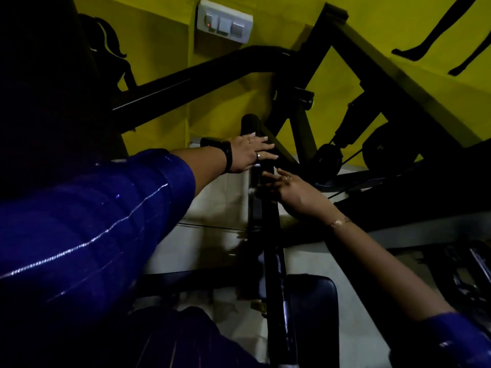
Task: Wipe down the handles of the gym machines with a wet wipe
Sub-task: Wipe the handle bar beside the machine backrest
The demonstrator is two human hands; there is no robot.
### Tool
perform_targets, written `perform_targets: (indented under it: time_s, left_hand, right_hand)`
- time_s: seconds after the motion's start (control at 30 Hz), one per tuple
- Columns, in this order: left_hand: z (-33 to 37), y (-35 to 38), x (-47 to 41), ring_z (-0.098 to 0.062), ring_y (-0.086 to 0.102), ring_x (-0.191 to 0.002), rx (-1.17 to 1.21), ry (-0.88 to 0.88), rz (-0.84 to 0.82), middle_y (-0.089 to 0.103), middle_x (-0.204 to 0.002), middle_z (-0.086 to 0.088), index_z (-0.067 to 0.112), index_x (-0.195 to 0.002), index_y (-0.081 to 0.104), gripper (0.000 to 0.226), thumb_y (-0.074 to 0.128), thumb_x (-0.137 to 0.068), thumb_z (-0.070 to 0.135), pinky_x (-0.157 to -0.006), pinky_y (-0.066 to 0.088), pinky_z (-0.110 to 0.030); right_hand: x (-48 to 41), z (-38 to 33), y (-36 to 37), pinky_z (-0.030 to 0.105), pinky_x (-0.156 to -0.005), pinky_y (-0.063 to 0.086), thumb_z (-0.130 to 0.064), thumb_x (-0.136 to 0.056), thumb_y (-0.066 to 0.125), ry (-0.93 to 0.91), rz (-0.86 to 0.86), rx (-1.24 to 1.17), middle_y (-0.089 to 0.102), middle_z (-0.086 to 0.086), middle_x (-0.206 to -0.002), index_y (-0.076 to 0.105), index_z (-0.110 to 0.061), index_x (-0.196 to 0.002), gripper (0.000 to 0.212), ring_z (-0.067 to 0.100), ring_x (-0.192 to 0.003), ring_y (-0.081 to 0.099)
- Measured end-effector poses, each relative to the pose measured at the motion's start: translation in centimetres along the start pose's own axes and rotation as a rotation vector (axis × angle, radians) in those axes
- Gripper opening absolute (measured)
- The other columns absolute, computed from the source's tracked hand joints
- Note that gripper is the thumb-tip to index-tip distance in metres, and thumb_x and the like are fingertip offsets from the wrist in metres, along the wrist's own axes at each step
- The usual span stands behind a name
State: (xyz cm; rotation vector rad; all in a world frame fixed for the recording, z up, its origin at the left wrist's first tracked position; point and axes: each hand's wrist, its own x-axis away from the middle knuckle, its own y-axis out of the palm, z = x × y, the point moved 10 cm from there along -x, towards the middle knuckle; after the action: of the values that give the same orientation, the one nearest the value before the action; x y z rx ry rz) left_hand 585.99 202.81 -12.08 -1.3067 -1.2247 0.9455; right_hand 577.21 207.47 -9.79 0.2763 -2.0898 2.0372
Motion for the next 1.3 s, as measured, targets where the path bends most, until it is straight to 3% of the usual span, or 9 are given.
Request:
perform_targets:
  time_s: [0.2,0.37,0.73,0.83,0.9,1.0,1.07,1.17,1.3]
  left_hand:
    - [0.2,-0.1,0.2,-0.023,0.000,-0.151,-0.035,-0.006,-0.033,0.001,-0.164,-0.002,0.030,-0.155,0.004,0.055,0.026,-0.106,0.038,-0.120,0.003,-0.038]
    - [0.2,-0.2,0.2,-0.022,-0.001,-0.151,-0.008,-0.022,-0.032,0.002,-0.164,-0.002,0.030,-0.155,0.005,0.054,0.023,-0.106,0.041,-0.120,0.001,-0.038]
    - [0.4,-0.6,0.9,-0.021,-0.012,-0.150,0.029,-0.078,-0.050,-0.010,-0.163,0.000,0.032,-0.155,0.002,0.056,0.018,-0.104,0.048,-0.121,0.001,-0.040]
    - [1.1,-1.0,2.0,-0.020,-0.017,-0.149,0.002,-0.052,0.001,-0.019,-0.161,0.000,0.031,-0.155,-0.005,0.056,0.013,-0.104,0.047,-0.121,-0.005,-0.040]
    - [2.8,-0.6,2.8,-0.019,-0.017,-0.148,-0.062,0.023,-0.001,-0.019,-0.161,0.001,0.028,-0.154,-0.009,0.058,0.011,-0.103,0.048,-0.120,-0.008,-0.039]
    - [4.9,-0.2,4.0,-0.016,-0.015,-0.149,-0.061,0.028,0.018,-0.016,-0.162,0.001,0.024,-0.154,-0.009,0.061,0.011,-0.103,0.050,-0.120,-0.008,-0.038]
    - [6.1,-0.4,4.6,-0.016,-0.013,-0.149,-0.021,0.021,0.042,-0.014,-0.162,0.000,0.023,-0.155,-0.008,0.062,0.012,-0.103,0.050,-0.120,-0.007,-0.037]
    - [7.9,-0.6,5.5,-0.015,-0.012,-0.149,-0.008,0.029,0.062,-0.013,-0.163,0.000,0.022,-0.155,-0.008,0.061,0.013,-0.103,0.048,-0.119,-0.008,-0.036]
    - [9.6,-0.9,6.9,-0.015,-0.012,-0.149,-0.008,0.034,0.068,-0.013,-0.163,-0.001,0.022,-0.155,-0.008,0.058,0.012,-0.105,0.044,-0.119,-0.007,-0.035]
  right_hand:
    - [-1.8,-0.5,-0.2,0.044,-0.113,0.024,-0.032,-0.084,0.012,0.096,0.081,-0.130,0.061,0.021,-0.126,0.070,0.001,-0.111,0.072,0.034,-0.131,0.047]
    - [1.4,-3.8,0.7,0.058,-0.101,0.030,-0.023,-0.095,0.031,-0.105,0.177,-0.195,0.070,0.023,-0.101,0.074,0.001,-0.090,0.050,0.037,-0.103,0.066]
    - [-1.6,-2.2,1.4,0.038,-0.119,0.005,-0.028,-0.083,0.017,0.130,-0.125,0.000,0.059,0.015,-0.131,0.069,-0.006,-0.111,0.063,0.022,-0.140,0.036]
    - [0.6,-6.3,0.3,0.060,-0.111,0.022,-0.019,-0.087,0.027,-0.033,0.047,-0.073,0.069,0.027,-0.093,0.069,0.005,-0.077,0.050,0.037,-0.099,0.068]
    - [3.0,-7.8,0.7,0.044,-0.117,0.013,-0.019,-0.089,0.022,-0.037,0.054,-0.108,0.068,0.031,-0.099,0.070,0.010,-0.082,0.056,0.038,-0.098,0.067]
    - [7.4,-9.2,2.6,0.016,-0.115,-0.004,-0.047,-0.096,0.002,-0.015,-0.035,-0.198,0.048,0.027,-0.137,0.062,0.010,-0.118,0.085,0.032,-0.138,0.034]
    - [9.7,-10.7,3.5,0.035,-0.119,0.011,-0.064,-0.093,0.000,-0.008,-0.077,-0.336,0.047,0.022,-0.140,0.060,0.005,-0.122,0.096,0.027,-0.139,0.027]
    - [11.0,-11.0,4.1,0.056,-0.103,0.039,-0.034,-0.100,0.029,-0.063,-0.028,-0.215,0.061,0.016,-0.127,0.069,-0.002,-0.114,0.053,0.029,-0.124,0.053]
    - [9.1,-9.3,2.7,0.060,-0.101,0.039,-0.021,-0.095,0.031,-0.042,0.043,-0.049,0.065,0.007,-0.124,0.070,-0.012,-0.117,0.045,0.033,-0.123,0.055]
